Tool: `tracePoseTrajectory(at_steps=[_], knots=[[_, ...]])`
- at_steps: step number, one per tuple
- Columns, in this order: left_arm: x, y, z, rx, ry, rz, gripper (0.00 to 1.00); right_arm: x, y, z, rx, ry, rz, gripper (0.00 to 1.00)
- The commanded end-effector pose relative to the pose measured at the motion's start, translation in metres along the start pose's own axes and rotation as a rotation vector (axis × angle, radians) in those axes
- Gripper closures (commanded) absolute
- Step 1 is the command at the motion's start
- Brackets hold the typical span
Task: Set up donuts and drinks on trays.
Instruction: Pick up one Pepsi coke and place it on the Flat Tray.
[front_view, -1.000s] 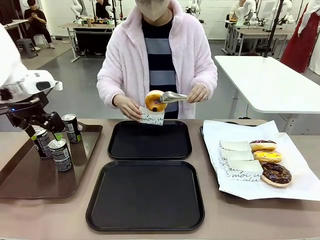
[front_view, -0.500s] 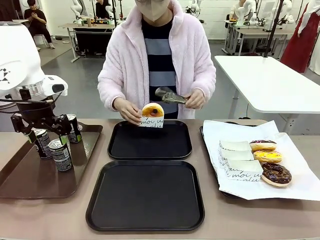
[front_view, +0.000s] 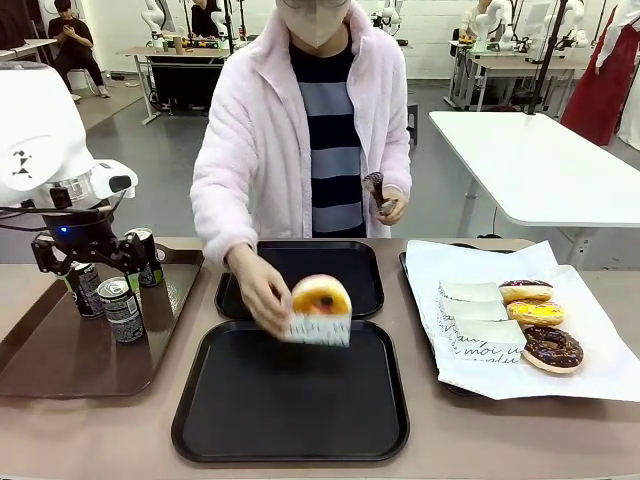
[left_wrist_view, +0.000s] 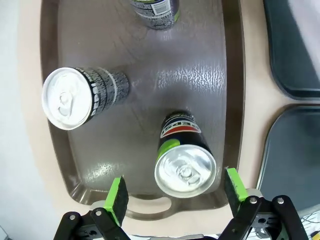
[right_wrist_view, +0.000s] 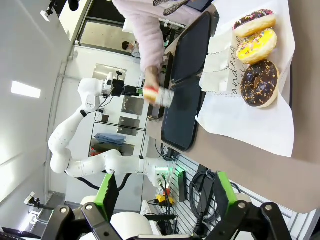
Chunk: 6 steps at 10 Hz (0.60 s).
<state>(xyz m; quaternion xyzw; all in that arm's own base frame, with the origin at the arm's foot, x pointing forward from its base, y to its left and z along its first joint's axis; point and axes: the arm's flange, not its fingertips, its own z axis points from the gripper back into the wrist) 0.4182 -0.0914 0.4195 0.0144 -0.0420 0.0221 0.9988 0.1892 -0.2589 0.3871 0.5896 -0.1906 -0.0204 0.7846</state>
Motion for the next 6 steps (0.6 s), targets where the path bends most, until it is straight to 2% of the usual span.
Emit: tracePoseTrajectory(at_steps=[1,6], knots=[[0.011,-0.007,-0.010,-0.033,0.002,0.026,0.00,-0.001,-0.001,0.001,0.013,-0.001,0.013,0.00],[0.022,-0.005,-0.035,-0.023,0.035,0.039,0.00,-0.001,-0.001,0.001,0.013,-0.001,0.013,0.00]])
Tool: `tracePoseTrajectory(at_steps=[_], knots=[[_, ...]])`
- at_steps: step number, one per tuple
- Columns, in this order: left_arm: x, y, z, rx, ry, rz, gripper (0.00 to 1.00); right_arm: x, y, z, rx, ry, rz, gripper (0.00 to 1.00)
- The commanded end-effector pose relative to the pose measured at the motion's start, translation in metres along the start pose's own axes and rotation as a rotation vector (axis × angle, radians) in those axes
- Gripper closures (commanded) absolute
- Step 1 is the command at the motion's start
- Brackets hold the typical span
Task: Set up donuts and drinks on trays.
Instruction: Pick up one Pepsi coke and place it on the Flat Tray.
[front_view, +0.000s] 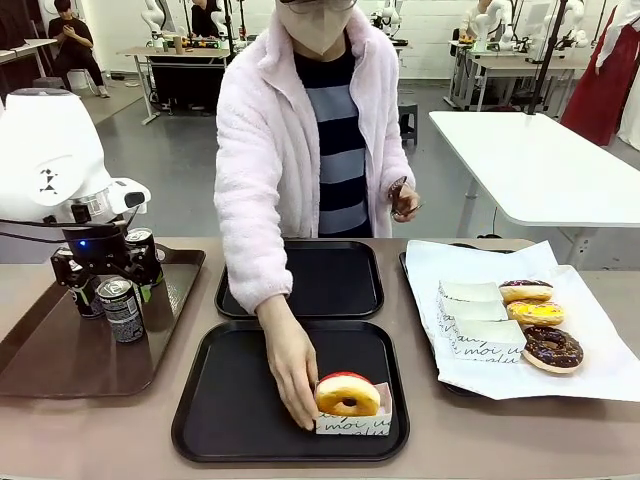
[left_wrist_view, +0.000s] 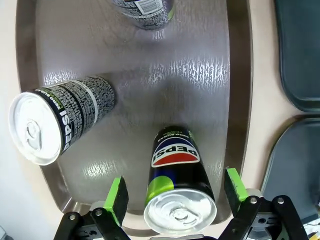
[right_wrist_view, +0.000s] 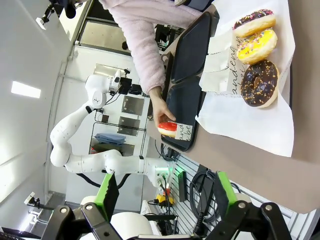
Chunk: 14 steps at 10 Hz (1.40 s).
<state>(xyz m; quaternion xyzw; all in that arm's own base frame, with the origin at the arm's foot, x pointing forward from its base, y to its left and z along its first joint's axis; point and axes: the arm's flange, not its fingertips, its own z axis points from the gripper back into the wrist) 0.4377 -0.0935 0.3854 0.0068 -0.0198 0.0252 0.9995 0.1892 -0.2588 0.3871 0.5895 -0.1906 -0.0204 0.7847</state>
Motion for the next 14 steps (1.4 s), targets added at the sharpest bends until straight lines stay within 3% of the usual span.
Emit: tracePoseTrajectory(at_steps=[1,8,9,10,11,13,14], knots=[[0.006,-0.002,-0.001,-0.007,-0.012,0.032,0.00,-0.001,-0.001,0.001,0.013,-0.001,0.013,0.00],[0.001,-0.005,-0.012,0.013,0.030,0.015,0.00,-0.001,-0.001,0.001,0.013,-0.001,0.013,0.00],[0.001,-0.004,-0.012,0.010,0.020,0.009,0.43,-0.001,-0.001,0.001,0.013,-0.001,0.013,0.00],[0.001,-0.003,-0.011,0.010,0.019,0.004,0.57,-0.001,-0.001,0.001,0.013,-0.001,0.013,0.00],[0.000,-0.002,-0.010,0.013,0.018,0.003,1.00,-0.001,-0.001,0.001,0.013,-0.001,0.013,0.00],[-0.001,-0.002,-0.010,0.016,0.023,0.003,1.00,-0.001,-0.001,0.001,0.013,-0.001,0.013,0.00],[-0.003,-0.003,-0.005,0.026,0.018,-0.002,0.82,-0.001,-0.001,0.001,0.013,-0.001,0.013,0.00]])
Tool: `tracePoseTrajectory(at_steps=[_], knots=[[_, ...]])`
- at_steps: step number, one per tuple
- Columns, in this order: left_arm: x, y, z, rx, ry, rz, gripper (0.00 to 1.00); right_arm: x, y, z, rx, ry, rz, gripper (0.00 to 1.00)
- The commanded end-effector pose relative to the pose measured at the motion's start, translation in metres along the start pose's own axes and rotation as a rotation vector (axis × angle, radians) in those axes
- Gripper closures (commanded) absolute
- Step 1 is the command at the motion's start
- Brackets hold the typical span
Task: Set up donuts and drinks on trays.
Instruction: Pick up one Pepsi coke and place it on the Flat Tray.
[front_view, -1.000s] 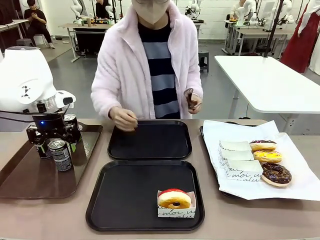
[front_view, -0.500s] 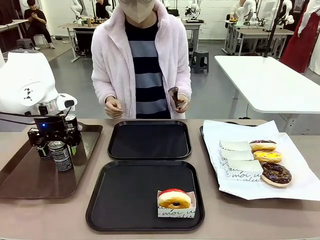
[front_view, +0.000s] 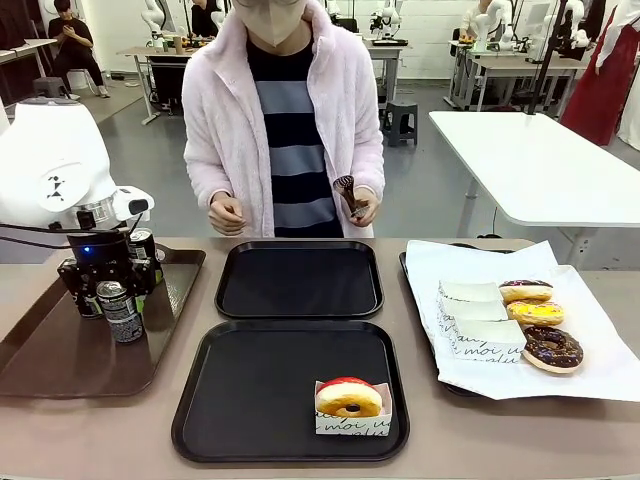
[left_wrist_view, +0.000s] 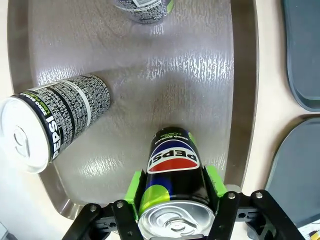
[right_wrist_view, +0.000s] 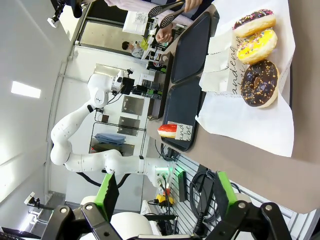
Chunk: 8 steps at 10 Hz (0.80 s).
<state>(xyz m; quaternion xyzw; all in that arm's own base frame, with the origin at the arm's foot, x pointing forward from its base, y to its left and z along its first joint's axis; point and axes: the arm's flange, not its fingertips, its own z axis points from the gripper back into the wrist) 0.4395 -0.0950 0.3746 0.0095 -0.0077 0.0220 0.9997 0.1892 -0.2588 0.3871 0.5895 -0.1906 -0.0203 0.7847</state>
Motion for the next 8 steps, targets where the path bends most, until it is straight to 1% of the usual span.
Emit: tracePoseTrajectory(at_steps=[1,2,3,5,6,8], knots=[[-0.009,-0.003,0.016,0.053,-0.034,-0.005,0.92,-0.001,-0.001,0.001,0.013,-0.001,0.013,0.00],[-0.020,-0.011,0.042,0.082,-0.042,-0.026,1.00,-0.001,-0.001,0.001,0.013,-0.001,0.013,0.00],[-0.032,-0.019,0.074,0.077,-0.064,-0.058,1.00,-0.001,-0.001,0.001,0.013,-0.001,0.013,0.00],[-0.060,-0.029,0.128,0.094,-0.066,-0.074,1.00,-0.001,-0.001,0.001,0.013,-0.001,0.013,0.00],[-0.074,-0.034,0.147,0.082,-0.070,-0.086,1.00,-0.001,-0.001,0.001,0.013,-0.001,0.013,0.00],[-0.085,-0.034,0.160,0.060,-0.087,-0.081,1.00,-0.001,-0.001,0.001,0.013,-0.001,0.013,0.00]])
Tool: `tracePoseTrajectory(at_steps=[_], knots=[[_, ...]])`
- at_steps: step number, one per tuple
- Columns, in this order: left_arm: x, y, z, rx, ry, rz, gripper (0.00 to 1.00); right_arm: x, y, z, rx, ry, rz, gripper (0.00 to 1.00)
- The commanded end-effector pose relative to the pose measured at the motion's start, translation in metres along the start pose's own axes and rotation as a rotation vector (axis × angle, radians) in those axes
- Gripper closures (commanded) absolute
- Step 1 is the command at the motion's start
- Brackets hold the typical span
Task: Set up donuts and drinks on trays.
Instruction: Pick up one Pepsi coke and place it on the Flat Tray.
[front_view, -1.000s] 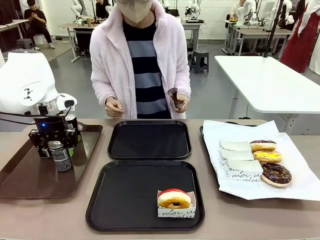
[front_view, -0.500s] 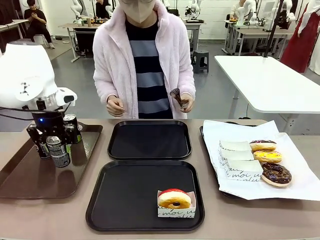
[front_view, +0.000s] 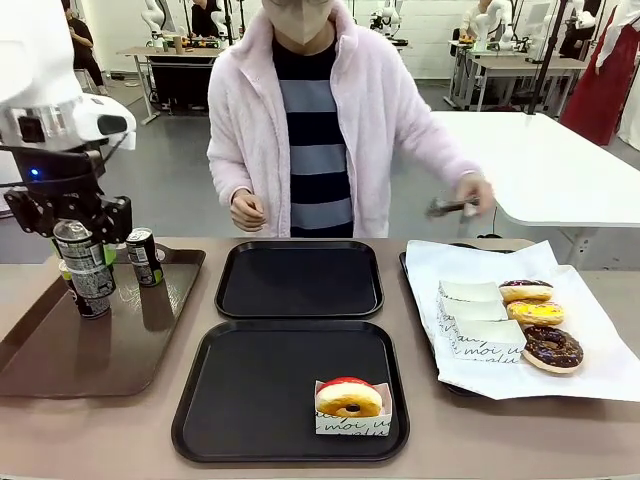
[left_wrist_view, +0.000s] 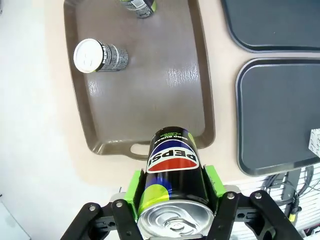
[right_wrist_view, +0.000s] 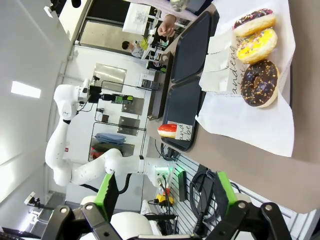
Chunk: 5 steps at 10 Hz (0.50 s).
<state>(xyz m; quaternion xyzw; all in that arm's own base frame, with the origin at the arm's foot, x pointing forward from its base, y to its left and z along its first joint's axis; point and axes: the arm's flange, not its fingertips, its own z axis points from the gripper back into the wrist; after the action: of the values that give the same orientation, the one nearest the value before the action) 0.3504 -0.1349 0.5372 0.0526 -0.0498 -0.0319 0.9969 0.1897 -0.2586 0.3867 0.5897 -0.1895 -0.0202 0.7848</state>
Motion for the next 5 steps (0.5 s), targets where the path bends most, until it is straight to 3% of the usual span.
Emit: tracePoseTrajectory(at_steps=[1,5], knots=[[0.0021,0.0033,-0.0036,-0.037,0.003,0.047,1.00,-0.0011,-0.0003,0.0014,0.013,-0.003,0.014,0.00],[0.0000,0.0000,0.0000,0.000,0.000,0.000,1.00,-0.0011,-0.0003,0.0014,0.013,-0.003,0.014,0.00]])
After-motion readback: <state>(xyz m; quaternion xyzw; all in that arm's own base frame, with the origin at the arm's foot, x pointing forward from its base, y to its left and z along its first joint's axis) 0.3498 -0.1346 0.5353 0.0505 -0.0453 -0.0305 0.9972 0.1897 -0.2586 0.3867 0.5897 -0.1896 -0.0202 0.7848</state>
